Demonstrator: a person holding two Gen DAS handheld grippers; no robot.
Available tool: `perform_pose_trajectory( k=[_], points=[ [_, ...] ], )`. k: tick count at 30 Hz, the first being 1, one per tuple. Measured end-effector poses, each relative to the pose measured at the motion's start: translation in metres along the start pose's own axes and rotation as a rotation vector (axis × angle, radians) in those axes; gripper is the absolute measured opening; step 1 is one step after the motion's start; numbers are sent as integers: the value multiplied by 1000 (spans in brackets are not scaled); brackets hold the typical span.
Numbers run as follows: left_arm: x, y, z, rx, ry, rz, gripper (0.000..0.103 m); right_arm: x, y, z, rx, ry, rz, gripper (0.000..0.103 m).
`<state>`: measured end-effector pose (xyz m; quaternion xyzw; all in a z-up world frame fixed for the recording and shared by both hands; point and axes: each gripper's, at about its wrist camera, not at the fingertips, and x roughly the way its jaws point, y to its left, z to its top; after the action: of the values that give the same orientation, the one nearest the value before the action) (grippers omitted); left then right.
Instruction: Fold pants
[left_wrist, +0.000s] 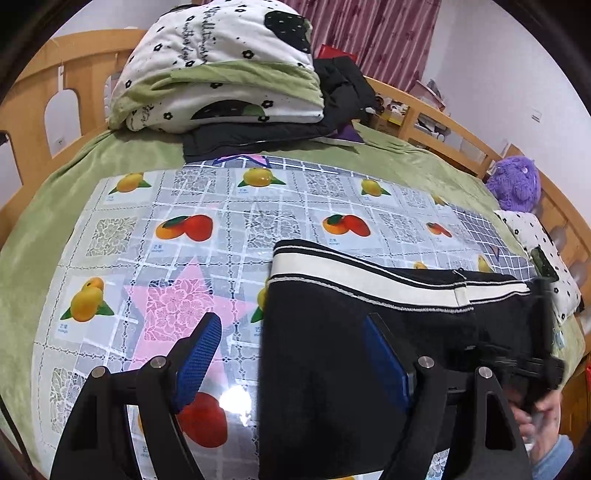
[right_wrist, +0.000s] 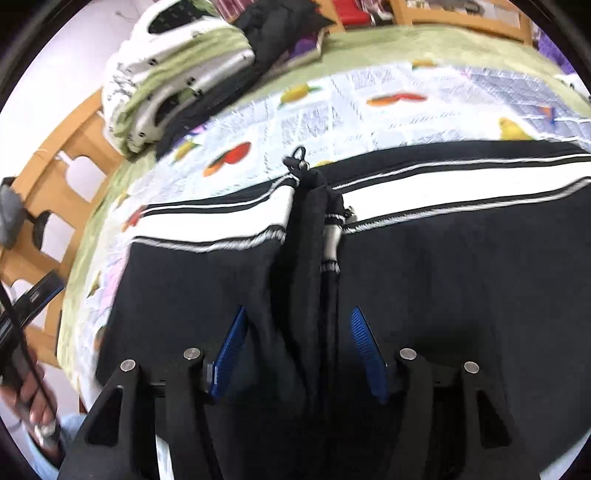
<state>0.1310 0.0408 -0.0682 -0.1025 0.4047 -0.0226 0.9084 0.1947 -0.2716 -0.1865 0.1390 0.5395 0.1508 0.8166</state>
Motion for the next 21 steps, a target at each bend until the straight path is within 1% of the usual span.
perform_pose_trajectory(
  k=[1,2,3,4,5,7,8,9,10,11,12,13,14,15,16,17,18,19,21],
  points=[
    [1,2,0,-5,-1,6,77,3,-1,3,-10,-19,-17,57],
    [3,5,1,-13,3,17,77,3,7,3,-52,-40,-44,31],
    [4,7,2,-19,6,20,77,2,14,4,-99,-15,-48,16],
    [5,9,2,-27,12,18,77,-9,15,6,-104,-46,-46,14],
    [6,11,3,-36,19,8,77,-24,13,9,-99,-80,-26,13],
    [6,14,3,-49,21,-3,77,-59,7,13,-101,-144,20,12],
    [5,15,3,-54,17,-9,77,-70,4,13,-106,-169,8,12],
    [5,15,2,-53,14,-11,77,-74,0,12,-121,-183,-35,12],
    [5,14,2,-49,12,-8,77,-68,-4,9,-130,-162,-77,14],
    [5,12,2,-41,13,-4,77,-58,-10,5,-118,-122,-90,21],
    [5,12,1,-35,15,-4,77,-38,-16,4,-81,-62,-103,24],
    [5,9,1,-27,14,-3,77,-17,-22,2,-41,-8,-124,32],
    [4,7,0,-17,11,2,77,-12,-25,-3,-36,-24,-125,33],
    [2,5,0,-6,6,6,77,-17,-21,-6,-52,-64,-129,33],
    [0,2,-1,12,-3,12,77,-20,-17,-5,-57,-42,-139,35],
    [-3,-2,-2,31,-15,19,77,-26,-15,-7,-48,-28,-131,36],
    [-7,-5,-3,48,-27,25,77,-34,-16,-10,-37,-48,-120,36],
    [-11,-8,-5,65,-40,30,77,-46,-17,-16,-22,-89,-117,36],
    [-18,-13,-8,80,-53,34,77,-64,-16,-30,-1,-135,-128,40]
  ],
)
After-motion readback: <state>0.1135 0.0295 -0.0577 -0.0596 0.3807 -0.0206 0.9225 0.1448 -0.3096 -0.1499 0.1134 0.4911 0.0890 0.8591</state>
